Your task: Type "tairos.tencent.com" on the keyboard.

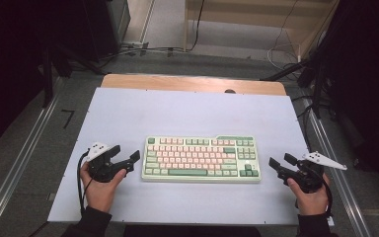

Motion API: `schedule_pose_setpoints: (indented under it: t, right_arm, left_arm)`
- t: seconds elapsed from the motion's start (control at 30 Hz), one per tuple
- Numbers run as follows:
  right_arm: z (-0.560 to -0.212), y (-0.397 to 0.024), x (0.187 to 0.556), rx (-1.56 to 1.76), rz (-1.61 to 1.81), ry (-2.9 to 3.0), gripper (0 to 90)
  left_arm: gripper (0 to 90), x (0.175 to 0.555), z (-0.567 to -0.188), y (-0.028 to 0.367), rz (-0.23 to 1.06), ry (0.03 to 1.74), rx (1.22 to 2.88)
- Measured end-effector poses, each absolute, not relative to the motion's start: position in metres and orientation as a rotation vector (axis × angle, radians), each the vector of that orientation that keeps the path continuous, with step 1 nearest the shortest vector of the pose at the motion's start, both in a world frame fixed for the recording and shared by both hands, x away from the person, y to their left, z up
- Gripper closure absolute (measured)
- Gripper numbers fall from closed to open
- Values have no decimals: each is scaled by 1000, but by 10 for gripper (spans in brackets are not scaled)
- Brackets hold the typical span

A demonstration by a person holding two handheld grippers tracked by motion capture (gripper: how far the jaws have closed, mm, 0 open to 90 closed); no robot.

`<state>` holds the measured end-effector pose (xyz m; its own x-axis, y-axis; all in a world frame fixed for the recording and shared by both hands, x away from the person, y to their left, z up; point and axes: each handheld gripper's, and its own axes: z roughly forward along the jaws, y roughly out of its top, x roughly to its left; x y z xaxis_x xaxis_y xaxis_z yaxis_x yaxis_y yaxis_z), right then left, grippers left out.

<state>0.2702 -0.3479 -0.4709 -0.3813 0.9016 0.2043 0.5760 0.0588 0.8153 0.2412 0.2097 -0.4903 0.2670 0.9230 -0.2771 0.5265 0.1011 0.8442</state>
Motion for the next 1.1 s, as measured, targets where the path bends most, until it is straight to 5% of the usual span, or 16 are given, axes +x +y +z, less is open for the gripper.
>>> schedule_pose_setpoints:
  t: [1.1]
  right_arm:
    - [-490, -400, 279, 1687, 1009, 1846, 281]
  left_arm:
    - [194, 238, -507, 256, 607, 1622, 1546]
